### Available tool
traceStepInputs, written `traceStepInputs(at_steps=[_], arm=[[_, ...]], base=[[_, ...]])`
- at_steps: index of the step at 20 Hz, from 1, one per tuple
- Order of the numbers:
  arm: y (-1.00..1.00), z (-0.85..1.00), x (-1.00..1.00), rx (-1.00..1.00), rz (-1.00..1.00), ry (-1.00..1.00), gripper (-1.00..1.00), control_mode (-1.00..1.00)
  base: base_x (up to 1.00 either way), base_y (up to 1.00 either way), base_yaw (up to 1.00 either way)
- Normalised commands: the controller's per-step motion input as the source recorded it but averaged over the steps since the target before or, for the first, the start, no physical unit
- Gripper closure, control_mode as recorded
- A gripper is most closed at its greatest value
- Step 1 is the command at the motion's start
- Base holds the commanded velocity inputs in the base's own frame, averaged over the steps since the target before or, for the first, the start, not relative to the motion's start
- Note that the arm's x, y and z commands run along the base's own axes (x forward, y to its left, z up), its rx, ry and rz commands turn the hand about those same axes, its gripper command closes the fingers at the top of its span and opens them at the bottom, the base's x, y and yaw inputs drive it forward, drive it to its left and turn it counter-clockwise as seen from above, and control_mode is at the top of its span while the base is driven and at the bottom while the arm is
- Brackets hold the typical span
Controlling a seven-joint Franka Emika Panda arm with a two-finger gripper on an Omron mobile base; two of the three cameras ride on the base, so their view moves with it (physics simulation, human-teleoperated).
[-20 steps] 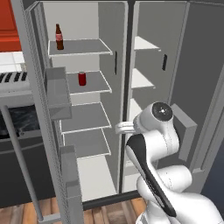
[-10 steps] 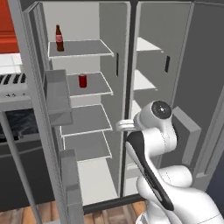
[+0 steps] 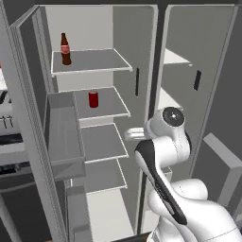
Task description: Open the fridge, grab two sodas, and place both sodas inside the bowl with ice on the dining counter.
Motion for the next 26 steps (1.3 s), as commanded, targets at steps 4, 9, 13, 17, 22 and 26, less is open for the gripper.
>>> traceStepInputs(at_steps=[4, 9, 13, 17, 22, 26], arm=[[0.00, 0.00, 0.00, 0.00, 0.00, 0.00, -1.00, 1.00], [0.12, 0.00, 0.08, 0.00, 0.00, -0.08, -1.00, -1.00], [0.34, 0.01, 0.02, -0.03, 0.03, -0.34, -1.00, -1.00], [0.31, 0.07, 0.00, -0.05, 0.03, -0.35, -1.00, -1.00], [0.18, 0.03, 0.08, 0.00, 0.04, -0.27, -1.00, -1.00], [0.23, 0.02, 0.27, 0.00, 0.06, -0.14, -1.00, -1.00]], base=[[0.63, 0.27, 0.00], [0.30, 0.17, 0.00], [0.00, 0.00, 0.00], [0.00, 0.00, 0.00], [0.00, 0.00, 0.00], [0.00, 0.00, 0.00]])
